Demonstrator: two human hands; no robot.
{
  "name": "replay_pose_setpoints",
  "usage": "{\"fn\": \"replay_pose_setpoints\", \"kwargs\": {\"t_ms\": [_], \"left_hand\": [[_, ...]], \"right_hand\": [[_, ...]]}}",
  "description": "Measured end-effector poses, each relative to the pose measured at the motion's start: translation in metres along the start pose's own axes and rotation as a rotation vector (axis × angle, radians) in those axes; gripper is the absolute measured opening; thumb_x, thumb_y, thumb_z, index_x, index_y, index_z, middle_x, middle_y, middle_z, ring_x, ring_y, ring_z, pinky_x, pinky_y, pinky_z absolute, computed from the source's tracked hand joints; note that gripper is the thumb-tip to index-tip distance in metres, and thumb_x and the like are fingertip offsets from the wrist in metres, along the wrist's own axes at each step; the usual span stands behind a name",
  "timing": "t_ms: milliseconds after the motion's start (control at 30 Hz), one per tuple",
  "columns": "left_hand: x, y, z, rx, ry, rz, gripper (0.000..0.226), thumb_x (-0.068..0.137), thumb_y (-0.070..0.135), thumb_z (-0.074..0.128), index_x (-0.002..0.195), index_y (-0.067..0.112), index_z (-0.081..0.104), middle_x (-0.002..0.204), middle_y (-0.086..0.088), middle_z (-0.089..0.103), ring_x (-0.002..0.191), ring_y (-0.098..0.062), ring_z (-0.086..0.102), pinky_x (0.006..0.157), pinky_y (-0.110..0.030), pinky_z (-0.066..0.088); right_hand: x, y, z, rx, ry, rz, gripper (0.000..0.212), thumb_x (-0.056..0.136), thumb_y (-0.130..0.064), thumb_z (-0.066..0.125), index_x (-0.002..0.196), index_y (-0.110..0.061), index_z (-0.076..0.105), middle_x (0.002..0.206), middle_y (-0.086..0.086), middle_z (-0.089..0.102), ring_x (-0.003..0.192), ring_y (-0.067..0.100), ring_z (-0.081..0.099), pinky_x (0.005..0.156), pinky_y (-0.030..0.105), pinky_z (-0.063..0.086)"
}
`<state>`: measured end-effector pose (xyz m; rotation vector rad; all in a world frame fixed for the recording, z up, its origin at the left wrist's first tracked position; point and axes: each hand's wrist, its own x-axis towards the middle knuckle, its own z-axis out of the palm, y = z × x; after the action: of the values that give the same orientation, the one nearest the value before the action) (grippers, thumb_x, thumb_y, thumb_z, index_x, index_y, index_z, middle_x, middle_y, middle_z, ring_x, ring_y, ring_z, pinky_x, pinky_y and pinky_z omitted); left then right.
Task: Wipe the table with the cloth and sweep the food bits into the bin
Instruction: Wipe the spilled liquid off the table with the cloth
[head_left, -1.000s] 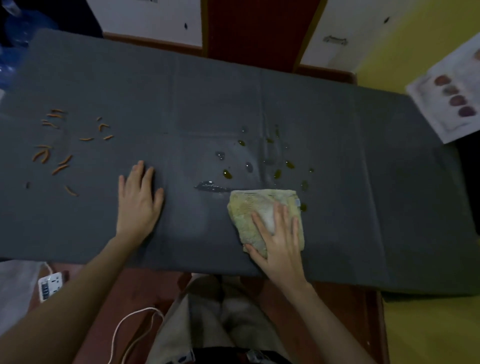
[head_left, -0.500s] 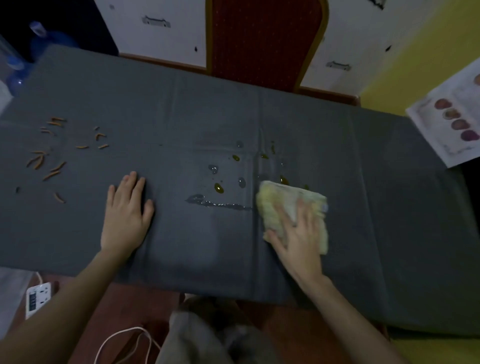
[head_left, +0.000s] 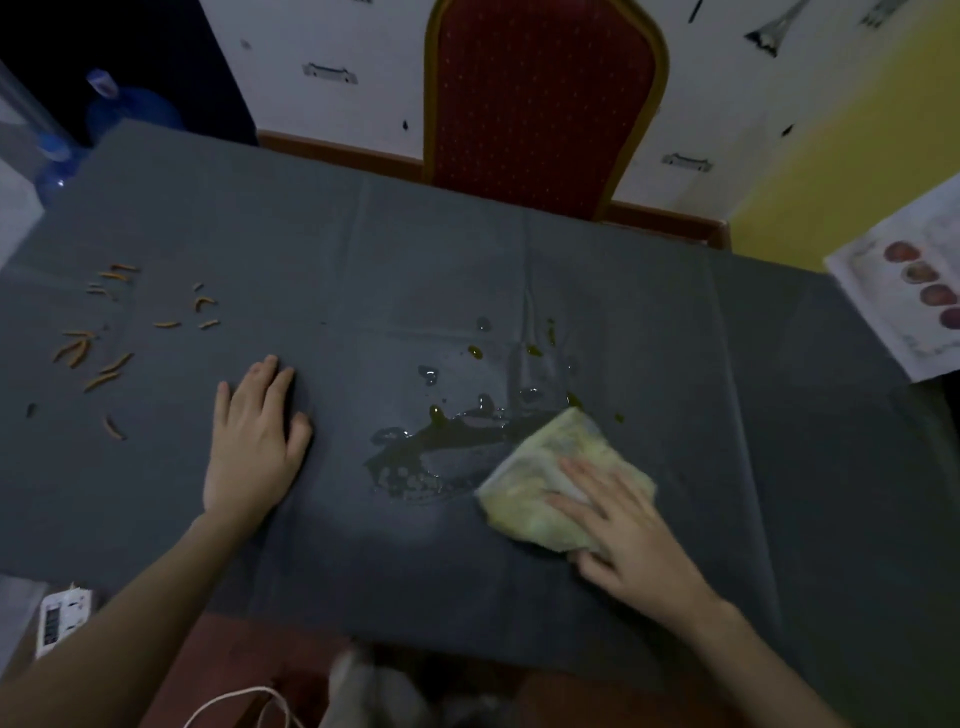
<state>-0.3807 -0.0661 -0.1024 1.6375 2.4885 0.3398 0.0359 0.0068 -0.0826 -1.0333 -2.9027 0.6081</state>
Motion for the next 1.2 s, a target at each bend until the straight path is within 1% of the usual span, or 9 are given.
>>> {"fn": "replay_pose_setpoints", "kwargs": {"t_ms": [100, 200, 300, 467, 667, 867, 1033, 1100, 1200], "left_hand": [[-0.002, -0.001, 0.001, -0.011, 0.009, 0.001, 0.059, 0.092, 0.036, 0.029, 0.14, 0.004, 0.041, 0.153, -0.014, 0.033, 0.143, -0.031, 0.025, 0.12, -0.049, 0.01], [0.0, -0.002, 0.001, -0.007, 0.005, 0.006, 0.059, 0.092, 0.036, 0.03, 0.139, 0.003, 0.041, 0.153, -0.015, 0.033, 0.143, -0.031, 0.026, 0.12, -0.05, 0.011], [-0.001, 0.0, 0.001, -0.016, 0.003, 0.005, 0.059, 0.092, 0.036, 0.03, 0.139, 0.003, 0.042, 0.152, -0.015, 0.034, 0.143, -0.03, 0.027, 0.12, -0.049, 0.01], [0.0, 0.001, 0.0, -0.01, 0.018, 0.0, 0.058, 0.091, 0.035, 0.032, 0.138, 0.003, 0.043, 0.152, -0.014, 0.035, 0.143, -0.029, 0.028, 0.121, -0.048, 0.011], [0.003, 0.001, -0.001, -0.013, 0.012, -0.018, 0.056, 0.09, 0.032, 0.036, 0.138, 0.005, 0.043, 0.152, -0.012, 0.035, 0.143, -0.027, 0.027, 0.121, -0.047, 0.011], [0.002, 0.002, -0.002, -0.017, 0.002, -0.023, 0.057, 0.09, 0.034, 0.036, 0.139, 0.006, 0.043, 0.153, -0.011, 0.034, 0.144, -0.026, 0.027, 0.121, -0.049, 0.012], [0.001, 0.001, -0.002, -0.027, 0.026, -0.013, 0.055, 0.091, 0.032, 0.037, 0.139, 0.004, 0.043, 0.153, -0.012, 0.035, 0.144, -0.027, 0.027, 0.121, -0.047, 0.011], [0.001, 0.0, 0.0, -0.031, 0.034, -0.01, 0.055, 0.091, 0.032, 0.037, 0.138, 0.004, 0.044, 0.152, -0.013, 0.036, 0.143, -0.027, 0.028, 0.122, -0.046, 0.01], [0.001, -0.001, 0.001, -0.03, 0.04, -0.011, 0.056, 0.091, 0.034, 0.036, 0.137, 0.003, 0.045, 0.152, -0.013, 0.036, 0.143, -0.027, 0.028, 0.122, -0.045, 0.01]], "right_hand": [[-0.014, 0.027, -0.021, 0.06, -0.053, 0.318, 0.089, 0.08, -0.065, 0.048, 0.154, -0.041, 0.004, 0.164, -0.006, -0.007, 0.151, 0.013, -0.008, 0.117, 0.061, 0.01], [0.019, 0.016, -0.016, -0.024, -0.105, 0.653, 0.119, 0.062, -0.099, 0.017, 0.151, -0.031, -0.024, 0.158, 0.007, -0.031, 0.147, 0.024, -0.023, 0.116, 0.061, -0.006], [0.066, -0.005, -0.006, -0.079, -0.006, 0.728, 0.124, 0.059, -0.1, 0.014, 0.154, -0.026, -0.015, 0.159, 0.024, -0.019, 0.148, 0.039, -0.014, 0.115, 0.061, -0.006], [0.115, -0.015, -0.002, -0.093, 0.05, 0.621, 0.104, 0.077, -0.081, 0.022, 0.157, -0.019, 0.0, 0.16, 0.026, -0.007, 0.149, 0.041, -0.004, 0.117, 0.059, -0.003], [0.136, -0.047, 0.008, -0.08, 0.207, 0.425, 0.057, 0.09, -0.039, 0.043, 0.144, -0.02, 0.043, 0.15, 0.022, 0.037, 0.137, 0.038, 0.038, 0.11, 0.053, 0.036], [0.078, -0.07, 0.025, -0.131, 0.189, 0.121, 0.058, 0.083, -0.029, 0.052, 0.141, -0.023, 0.051, 0.146, 0.018, 0.047, 0.129, 0.032, 0.043, 0.104, 0.044, 0.031], [0.024, 0.015, -0.01, -0.137, 0.26, 0.454, 0.052, 0.094, -0.028, 0.037, 0.143, -0.015, 0.048, 0.132, 0.022, 0.053, 0.12, 0.043, 0.049, 0.099, 0.057, 0.041], [0.036, 0.048, -0.03, -0.082, 0.254, 0.598, 0.05, 0.097, -0.035, 0.029, 0.142, -0.018, 0.044, 0.123, 0.019, 0.053, 0.112, 0.042, 0.05, 0.094, 0.055, 0.043], [0.088, 0.072, -0.047, -0.057, 0.331, 0.634, 0.051, 0.098, -0.041, 0.024, 0.14, -0.022, 0.045, 0.124, 0.018, 0.054, 0.11, 0.04, 0.051, 0.088, 0.052, 0.046]]}}
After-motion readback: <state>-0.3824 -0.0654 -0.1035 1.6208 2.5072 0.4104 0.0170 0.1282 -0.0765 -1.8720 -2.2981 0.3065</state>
